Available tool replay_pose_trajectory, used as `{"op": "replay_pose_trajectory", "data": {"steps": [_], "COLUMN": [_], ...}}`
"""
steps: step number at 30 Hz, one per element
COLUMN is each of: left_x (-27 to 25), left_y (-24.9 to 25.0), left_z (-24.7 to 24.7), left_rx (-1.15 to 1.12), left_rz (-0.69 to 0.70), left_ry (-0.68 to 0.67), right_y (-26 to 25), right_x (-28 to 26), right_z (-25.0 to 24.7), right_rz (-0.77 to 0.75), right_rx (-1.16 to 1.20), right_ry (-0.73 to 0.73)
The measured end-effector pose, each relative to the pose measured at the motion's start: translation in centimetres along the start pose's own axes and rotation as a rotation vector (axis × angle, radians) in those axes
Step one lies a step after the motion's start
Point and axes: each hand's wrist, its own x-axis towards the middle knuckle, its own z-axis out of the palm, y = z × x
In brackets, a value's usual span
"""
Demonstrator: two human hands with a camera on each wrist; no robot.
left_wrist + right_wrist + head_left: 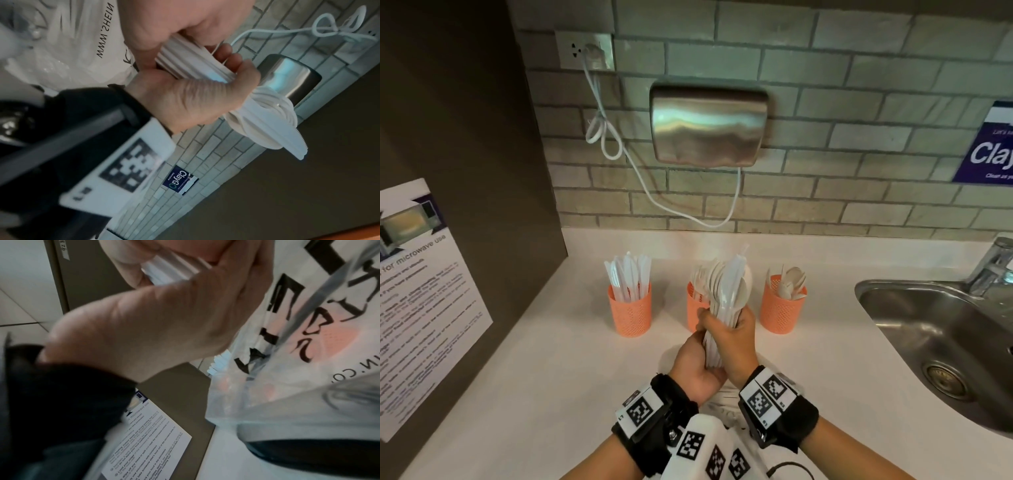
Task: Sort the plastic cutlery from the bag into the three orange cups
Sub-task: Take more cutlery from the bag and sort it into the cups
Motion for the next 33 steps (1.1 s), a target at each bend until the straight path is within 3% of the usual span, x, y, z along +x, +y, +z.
{"op": "replay_pose_trajectory", "data": {"steps": [4, 8, 10, 12, 14, 16, 20, 26, 33], "left_x": [0.1, -0.3, -0.4, -0.3, -0.2, -0.5, -0.1, 0.6, 0.6], "left_y": [-0.4, -0.4, 0.2, 1.1, 2.0, 2.8, 3.6, 3.9, 3.7], "left_z": [-0.5, -1.0, -1.4, -1.8, -1.8, -1.0, 0.4, 0.7, 0.7], "left_rx": [0.030, 0.365, 0.712, 1.000, 1.142, 1.167, 1.225, 1.108, 0.996], "left_rz": [-0.003, -0.046, 0.067, 0.283, 0.524, 0.682, 0.802, 0.824, 0.689], "left_ry": [-0.011, 0.025, 0.128, 0.188, 0.183, 0.162, 0.147, 0.167, 0.108], "right_y": [0.5, 0.9, 1.0, 1.5, 2.2, 2.8, 2.8, 1.8, 2.1], "right_x": [0.0, 0.7, 1.4, 1.9, 2.0, 1.6, 0.5, 0.2, -0.3], "right_z": [-0.4, -1.2, -1.9, -2.7, -3.3, -3.7, -3.7, -4.2, -4.9], "right_rz": [0.072, 0.149, 0.171, 0.192, 0.221, 0.240, 0.278, 0.356, 0.361], "right_rx": [-0.007, -0.019, -0.071, -0.161, -0.225, -0.282, -0.314, -0.267, -0.293], "right_ry": [0.015, 0.033, 0.020, 0.010, 0.004, -0.020, -0.116, -0.261, -0.315]}}
